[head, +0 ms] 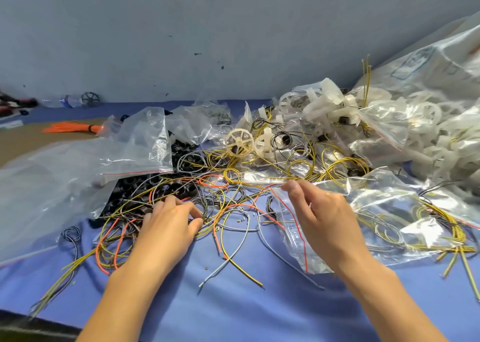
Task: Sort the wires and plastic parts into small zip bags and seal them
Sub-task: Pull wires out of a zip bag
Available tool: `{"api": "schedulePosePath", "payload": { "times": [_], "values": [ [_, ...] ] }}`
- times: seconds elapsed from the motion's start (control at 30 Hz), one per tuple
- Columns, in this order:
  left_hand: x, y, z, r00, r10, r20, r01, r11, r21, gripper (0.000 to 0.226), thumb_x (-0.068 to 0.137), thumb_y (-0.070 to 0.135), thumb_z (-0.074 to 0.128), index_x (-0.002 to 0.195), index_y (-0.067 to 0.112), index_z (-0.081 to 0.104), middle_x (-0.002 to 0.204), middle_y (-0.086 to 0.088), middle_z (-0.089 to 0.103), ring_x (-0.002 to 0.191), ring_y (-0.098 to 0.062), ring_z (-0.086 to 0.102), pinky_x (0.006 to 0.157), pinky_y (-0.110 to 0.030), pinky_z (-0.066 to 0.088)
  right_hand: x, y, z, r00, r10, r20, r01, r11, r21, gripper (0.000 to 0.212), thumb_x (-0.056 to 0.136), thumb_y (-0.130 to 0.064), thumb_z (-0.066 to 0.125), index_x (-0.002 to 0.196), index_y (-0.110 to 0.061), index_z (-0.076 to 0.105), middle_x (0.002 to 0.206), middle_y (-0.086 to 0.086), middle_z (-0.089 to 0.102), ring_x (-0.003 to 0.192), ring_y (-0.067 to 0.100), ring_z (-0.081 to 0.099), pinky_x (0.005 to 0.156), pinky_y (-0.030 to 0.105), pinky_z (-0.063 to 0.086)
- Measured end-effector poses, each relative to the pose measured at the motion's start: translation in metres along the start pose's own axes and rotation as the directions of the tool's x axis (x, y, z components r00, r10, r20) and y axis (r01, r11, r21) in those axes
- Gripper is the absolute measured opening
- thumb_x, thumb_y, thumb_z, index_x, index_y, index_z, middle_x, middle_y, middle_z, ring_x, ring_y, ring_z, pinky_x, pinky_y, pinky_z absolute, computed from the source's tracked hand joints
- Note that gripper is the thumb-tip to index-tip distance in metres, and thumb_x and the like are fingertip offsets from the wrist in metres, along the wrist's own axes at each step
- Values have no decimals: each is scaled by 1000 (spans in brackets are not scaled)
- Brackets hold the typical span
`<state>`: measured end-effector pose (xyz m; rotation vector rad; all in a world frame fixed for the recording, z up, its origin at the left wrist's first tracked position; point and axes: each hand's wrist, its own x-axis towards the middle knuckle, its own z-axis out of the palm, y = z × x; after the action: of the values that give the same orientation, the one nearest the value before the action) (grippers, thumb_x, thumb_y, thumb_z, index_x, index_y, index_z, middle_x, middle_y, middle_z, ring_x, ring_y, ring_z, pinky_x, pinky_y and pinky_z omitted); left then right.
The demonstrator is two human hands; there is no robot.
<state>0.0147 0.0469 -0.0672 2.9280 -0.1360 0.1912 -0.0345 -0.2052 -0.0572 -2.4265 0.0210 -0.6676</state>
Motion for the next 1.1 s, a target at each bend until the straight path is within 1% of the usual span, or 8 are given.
{"api": "schedulePosePath", "payload": {
  "times": [0.1, 0.2, 0.33, 0.43, 0.53, 0.7, 0.83, 1.1],
  "values": [
    [1, 5, 0, 996, 57, -66, -55, 998, 31, 18, 97, 37, 46, 106, 29, 59, 117, 4, 53, 115, -21, 45, 96, -38, 35, 0, 0, 0, 1000, -20, -13, 21, 1000, 8, 56, 95, -59, 20, 103, -27, 65, 51, -8, 43, 66, 35, 58, 58, 41, 46],
    [5, 12, -10, 947, 53, -316, -139, 956, -257, 14, 97, 25, 48, 102, 18, 59, 105, -3, 62, 101, -27, 53, 89, -41, 40, 4, -2, -1, 995, -23, -94, 28, 999, 46, 45, 99, -54, 27, 111, -30, 63, 68, -12, 57, 75, 28, 62, 59, 36, 42],
    [-1, 33, -31, 930, 40, -366, -291, 689, -664, 13, 101, 33, 43, 104, 25, 53, 88, 8, 65, 86, -13, 62, 80, -33, 48, 12, -11, -11, 976, -129, -173, 142, 988, 62, 39, 102, -40, 41, 138, -27, 48, 122, -4, 55, 104, 17, 58, 88, 39, 47],
    [-7, 57, -39, 921, 179, -346, -382, 588, -713, 17, 97, 36, 44, 100, 26, 57, 81, 6, 64, 75, -14, 62, 75, -40, 51, 13, -21, -18, 937, -321, -138, 312, 946, -88, 47, 103, -39, 38, 147, -22, 40, 141, 1, 47, 127, 22, 47, 106, 42, 37],
    [-7, 77, -39, 903, 224, -367, -429, 534, -728, 11, 99, 26, 52, 99, 27, 62, 78, 4, 64, 64, -14, 60, 65, -37, 53, 8, -26, -17, 940, -340, 41, 336, 939, 69, 41, 104, -38, 34, 137, -21, 53, 120, -1, 66, 112, 20, 58, 97, 43, 43],
    [-4, 90, -35, 880, 239, -410, -470, 564, -679, 25, 97, 10, 55, 104, 30, 68, 82, 11, 68, 66, -8, 62, 61, -13, 46, 8, -22, -22, 966, -128, 223, -35, 794, 607, 25, 103, -17, 45, 117, -14, 66, 69, -7, 64, 68, 9, 59, 71, 23, 47],
    [-1, 97, -32, 912, 237, -335, -410, 488, -771, 34, 99, 5, 48, 115, 27, 67, 96, 12, 73, 90, -5, 69, 74, -17, 54, 12, -14, -31, 962, -29, 272, -195, 627, 755, 26, 102, -13, 44, 112, -7, 68, 67, -5, 58, 60, 12, 54, 65, 22, 47],
    [-6, 106, -30, 943, 245, -226, -307, 377, -874, 19, 94, 34, 61, 112, 34, 66, 95, 11, 70, 72, -4, 64, 67, -19, 53, 12, -6, -38, 928, 67, 367, -350, 500, 792, 24, 101, -14, 45, 107, -11, 68, 66, -8, 60, 54, 13, 50, 58, 21, 47]
  ]
}}
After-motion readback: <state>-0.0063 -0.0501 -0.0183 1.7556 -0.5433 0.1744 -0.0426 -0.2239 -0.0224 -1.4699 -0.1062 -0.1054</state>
